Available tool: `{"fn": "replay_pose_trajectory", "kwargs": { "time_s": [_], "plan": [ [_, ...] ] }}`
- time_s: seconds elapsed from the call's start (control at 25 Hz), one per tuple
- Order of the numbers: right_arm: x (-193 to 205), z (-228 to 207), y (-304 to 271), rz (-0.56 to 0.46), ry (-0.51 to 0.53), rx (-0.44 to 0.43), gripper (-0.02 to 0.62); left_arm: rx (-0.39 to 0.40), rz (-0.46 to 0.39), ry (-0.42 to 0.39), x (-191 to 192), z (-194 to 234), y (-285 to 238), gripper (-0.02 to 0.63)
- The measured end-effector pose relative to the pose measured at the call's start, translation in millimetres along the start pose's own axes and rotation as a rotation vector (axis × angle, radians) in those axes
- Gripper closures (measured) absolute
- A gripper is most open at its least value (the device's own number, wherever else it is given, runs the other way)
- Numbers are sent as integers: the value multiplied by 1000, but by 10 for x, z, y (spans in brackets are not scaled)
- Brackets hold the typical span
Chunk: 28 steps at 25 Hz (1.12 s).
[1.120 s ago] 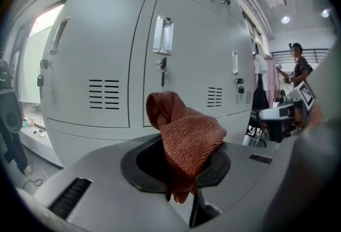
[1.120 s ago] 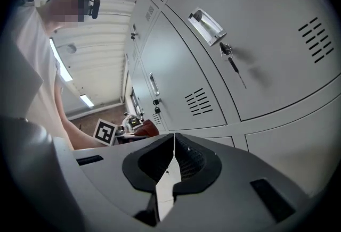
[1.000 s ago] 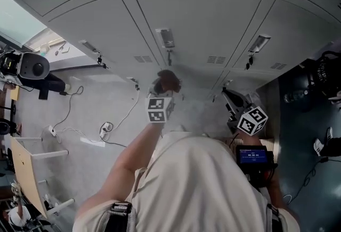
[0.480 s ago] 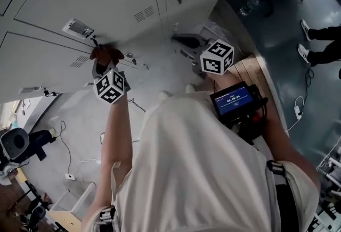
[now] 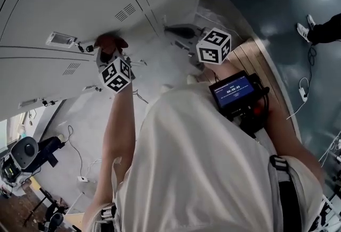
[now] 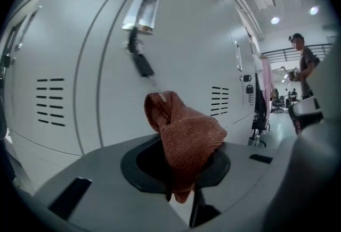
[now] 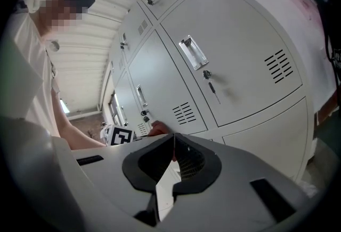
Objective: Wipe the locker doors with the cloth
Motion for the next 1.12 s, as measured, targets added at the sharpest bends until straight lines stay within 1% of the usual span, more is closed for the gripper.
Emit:
{"fn": "replay_pose_trajectory", "kwargs": {
  "time_s": [0.2, 0.44, 0.6, 0.72, 0.76, 0.84, 0.92, 1.04, 1.12],
  "plan": [
    [55, -86, 214, -9, -19, -1, 577, 71, 30, -70, -32, -626, -198, 535],
    [50, -212, 366, -32, -26, 2, 577, 166, 42, -146, -209, -1182, -362, 535],
    [86, -330, 544, -50, -46, 24, 577, 202, 61, -193, -243, -1509, -482, 535],
    [122, -419, 629, -51, -62, 34, 577, 237, 24, -246, -419, -1806, -477, 535],
    [127, -436, 632, -49, -63, 32, 577, 246, 4, -242, -522, -1868, -450, 535],
    [127, -430, 600, -42, -60, 21, 577, 245, -18, -187, -714, -1862, -372, 535],
    [117, -388, 533, -32, -49, 4, 577, 241, -17, -138, -783, -1748, -293, 535],
    [106, -323, 407, -14, -32, -25, 577, 221, -10, -103, -738, -1430, -201, 535],
    [115, -279, 319, 1, -26, -42, 577, 192, -6, -100, -672, -1163, -114, 535]
  ]
}}
Point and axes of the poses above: the fingertips, and each gripper's own axes: y backward along the fingers, z to its left, x out of its underside, the point moved 1 cm from there along y, backward along the fingers, and after that the axes turned 14 degrees about z, right-handed, at the moved point
